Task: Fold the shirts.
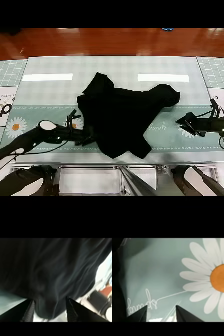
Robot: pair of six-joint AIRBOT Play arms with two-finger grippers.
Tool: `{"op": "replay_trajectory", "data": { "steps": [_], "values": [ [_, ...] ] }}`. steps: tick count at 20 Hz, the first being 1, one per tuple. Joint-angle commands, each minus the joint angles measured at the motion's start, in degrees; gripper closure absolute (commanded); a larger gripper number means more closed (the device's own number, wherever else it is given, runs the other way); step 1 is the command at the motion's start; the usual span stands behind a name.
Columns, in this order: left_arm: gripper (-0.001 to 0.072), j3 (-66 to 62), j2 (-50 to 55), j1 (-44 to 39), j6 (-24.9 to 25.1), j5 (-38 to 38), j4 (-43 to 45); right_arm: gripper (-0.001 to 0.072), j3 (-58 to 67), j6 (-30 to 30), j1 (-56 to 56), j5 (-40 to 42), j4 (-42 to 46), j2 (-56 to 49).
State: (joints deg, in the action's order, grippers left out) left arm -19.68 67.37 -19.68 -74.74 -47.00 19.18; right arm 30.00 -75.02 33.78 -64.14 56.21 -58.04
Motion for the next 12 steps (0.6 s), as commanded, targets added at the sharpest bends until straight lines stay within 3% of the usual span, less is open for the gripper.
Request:
{"op": "replay_trajectory", "data": {
  "steps": [1, 2, 3, 4, 6, 12],
  "values": [
    [0.0206, -6.84, 4.92, -1.40, 1.68, 4.33, -1.64, 0.0299, -0.02, -0.63, 0.02, 0.44, -0.57, 0.04],
    [0.0216, -9.29, 6.62, -1.40, 2.69, 3.87, -1.60, 0.0299, -0.02, -0.76, 0.02, 0.70, -0.70, 0.04],
    [0.0410, -11.93, 8.55, -1.29, 3.28, 2.34, -0.96, 0.0299, -0.02, -0.76, 0.02, 0.98, -0.94, 0.04],
    [0.0692, -14.56, 10.51, -1.29, 4.90, -0.11, 0.17, 0.0299, -0.02, -0.76, 0.02, 1.18, -1.25, 0.04],
    [0.0688, -18.84, 13.79, -1.09, 8.24, -5.18, 1.25, 0.0299, -0.02, -0.74, 0.02, 1.51, -1.53, 0.04],
    [0.0688, -21.84, 14.64, 4.24, 8.31, -8.28, 3.58, 0.0299, 0.42, 1.53, -0.04, 5.95, -8.41, -1.25]
  ]
}}
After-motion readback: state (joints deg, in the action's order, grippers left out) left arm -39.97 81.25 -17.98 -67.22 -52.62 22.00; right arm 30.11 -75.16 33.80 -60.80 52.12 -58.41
